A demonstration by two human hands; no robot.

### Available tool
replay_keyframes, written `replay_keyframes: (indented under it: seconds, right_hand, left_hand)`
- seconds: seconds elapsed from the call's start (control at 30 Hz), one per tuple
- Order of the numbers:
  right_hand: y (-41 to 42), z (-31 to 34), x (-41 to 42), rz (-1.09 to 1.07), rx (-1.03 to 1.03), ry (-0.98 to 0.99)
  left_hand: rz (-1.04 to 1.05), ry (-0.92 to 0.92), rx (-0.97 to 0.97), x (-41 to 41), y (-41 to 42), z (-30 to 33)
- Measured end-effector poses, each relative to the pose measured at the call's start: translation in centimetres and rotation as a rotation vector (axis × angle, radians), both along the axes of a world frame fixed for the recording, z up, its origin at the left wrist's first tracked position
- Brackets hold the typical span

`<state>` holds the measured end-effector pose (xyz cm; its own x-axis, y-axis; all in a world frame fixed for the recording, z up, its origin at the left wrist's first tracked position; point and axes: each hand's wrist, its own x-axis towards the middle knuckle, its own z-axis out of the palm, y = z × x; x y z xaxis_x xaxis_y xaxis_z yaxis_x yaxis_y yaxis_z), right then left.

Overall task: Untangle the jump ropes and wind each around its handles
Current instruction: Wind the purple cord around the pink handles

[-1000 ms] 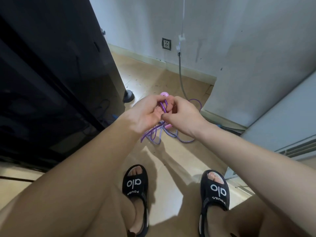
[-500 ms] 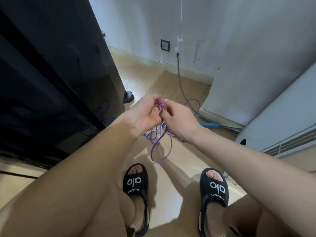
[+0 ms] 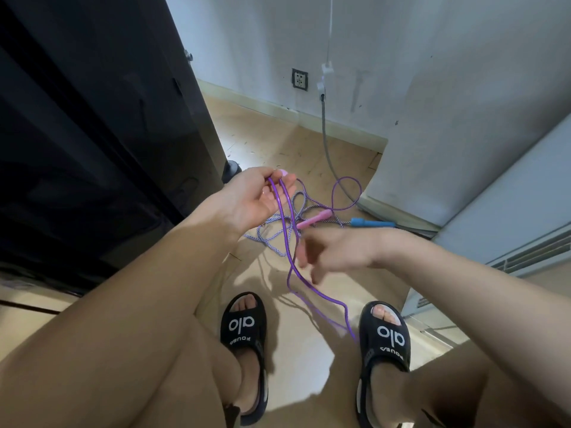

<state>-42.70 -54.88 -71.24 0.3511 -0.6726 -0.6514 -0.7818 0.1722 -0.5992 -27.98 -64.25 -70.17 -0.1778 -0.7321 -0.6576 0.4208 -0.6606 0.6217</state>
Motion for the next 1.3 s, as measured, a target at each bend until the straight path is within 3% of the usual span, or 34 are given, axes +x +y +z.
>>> replay_keyframes:
  seconds: [0.1,0.17,0.2,0.27,0.33,0.47,0.53,0.57,0.63,0.7,0.73,0.8,0.9,1.03,1.13,1.2,1.3]
  right_hand:
    - [-1.3,-0.2,1.3,-0.467,0.034,-0.609]
    - [-1.5,-0.1,2.4,-0.573,0.025,-0.747]
    - [-1.5,0.1,2.6,-0.602,-0.022,-0.712]
    - [-1.5,0.3,2.1,-0.553,-0.264,-0.453]
    - [-0.9,0.3,1.5,-0.285,-0.387,-0.212]
    - [1.7,-0.6,1.3,0.232,0.101,-0.029]
    - [2.1,-0.8,1.1,0.286,0.257,0.042]
    - [1.9,-0.8,0.9,0.205,0.285,-0.033]
    - [0.7,-0.4,0.5,-0.116,0.292,-0.379]
    - [-0.8,0.9,0.5,-0.42,0.23,-0.738]
    - [-1.3,1.4,0.6,-0.533,0.168,-0.813]
    - [-1.8,1.3,0.7,-0.61,-0.037,-0.712]
    - [-0.3,0.2,1.0,-0.312,-0.231,-0.395]
    - [1.9,-0.1,0.9,0.198,0.221,-0.243]
    - [1.6,-0.3,0.0,0.233,0.421,-0.11]
    - [0.4,-0.4,-0.6,-0.036,0.406,-0.33]
    - [-1.0,0.7,0.0,-0.427,0.39,-0.869]
  left_hand:
    - [-0.05,-0.03,-0.026,-0.7,0.4,0.2]
    - [-0.068,-0.026,-0.016,-0.7,0.5,0.2]
    - [-0.068,-0.022,-0.012,-0.7,0.5,0.3]
    - [-0.045,-0.015,-0.013,-0.5,0.5,0.6]
    - [-0.019,-0.011,-0.003,-0.1,0.3,0.7]
    - [-0.061,-0.062,0.024,0.5,0.1,0.3]
    - [-0.093,-0.089,0.0,0.3,0.3,0.1]
    - [-0.091,-0.09,-0.009,0.1,0.3,0.1]
    - [-0.105,-0.068,-0.028,-0.3,0.5,0.1]
    - [-0.139,-0.087,-0.034,-0.5,0.8,0.1]
    - [-0.15,-0.098,-0.041,-0.6,0.9,0.2]
    - [-0.148,-0.092,-0.048,-0.8,1.0,0.5]
    - [-0.111,-0.051,-0.001,-0.6,0.8,0.8]
    - [-0.101,-0.048,0.036,-0.5,0.9,0.6]
    - [-0.077,0.015,0.007,-0.8,0.8,0.7]
    - [-0.101,0.04,-0.011,-1.0,0.9,0.6]
    - [-0.14,0.034,0.009,-1.1,0.8,0.2]
